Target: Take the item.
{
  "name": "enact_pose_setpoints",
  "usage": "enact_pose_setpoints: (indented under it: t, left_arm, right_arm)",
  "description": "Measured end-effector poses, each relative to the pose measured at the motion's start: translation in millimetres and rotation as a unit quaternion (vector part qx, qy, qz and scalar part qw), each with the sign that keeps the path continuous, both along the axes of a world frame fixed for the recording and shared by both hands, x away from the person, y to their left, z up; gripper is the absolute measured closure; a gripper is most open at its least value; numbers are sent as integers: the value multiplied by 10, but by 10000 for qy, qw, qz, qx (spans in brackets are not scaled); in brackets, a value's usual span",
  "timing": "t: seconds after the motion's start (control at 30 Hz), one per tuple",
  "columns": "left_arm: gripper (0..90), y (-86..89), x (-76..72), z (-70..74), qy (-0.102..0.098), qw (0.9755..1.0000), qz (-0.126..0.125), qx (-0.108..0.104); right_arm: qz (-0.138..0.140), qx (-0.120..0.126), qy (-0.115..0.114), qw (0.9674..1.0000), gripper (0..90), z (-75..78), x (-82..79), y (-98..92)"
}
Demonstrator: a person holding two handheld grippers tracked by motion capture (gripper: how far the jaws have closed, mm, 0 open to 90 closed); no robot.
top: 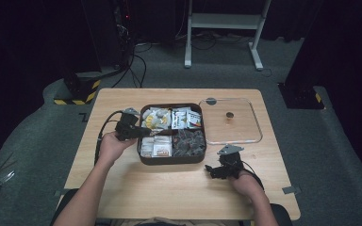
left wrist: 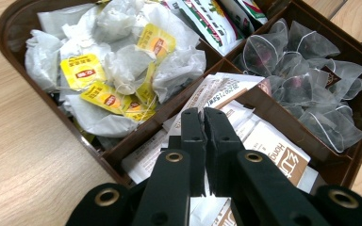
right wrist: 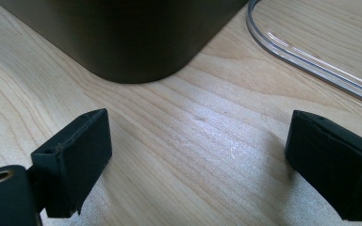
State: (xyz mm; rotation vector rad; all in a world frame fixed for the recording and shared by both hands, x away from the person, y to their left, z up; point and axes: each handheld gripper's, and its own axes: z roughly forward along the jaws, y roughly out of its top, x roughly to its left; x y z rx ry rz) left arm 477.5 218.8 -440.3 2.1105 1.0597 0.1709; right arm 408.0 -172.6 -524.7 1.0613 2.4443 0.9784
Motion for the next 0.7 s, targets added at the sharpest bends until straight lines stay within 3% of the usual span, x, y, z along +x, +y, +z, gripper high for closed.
enact_pose_setpoints:
  t: [0.7]
  left_arm:
    - [873, 331, -79, 83, -54, 9991, 380, -194]
  right_arm:
    - [67, -6, -12, 10000, 77, -1, 44, 13]
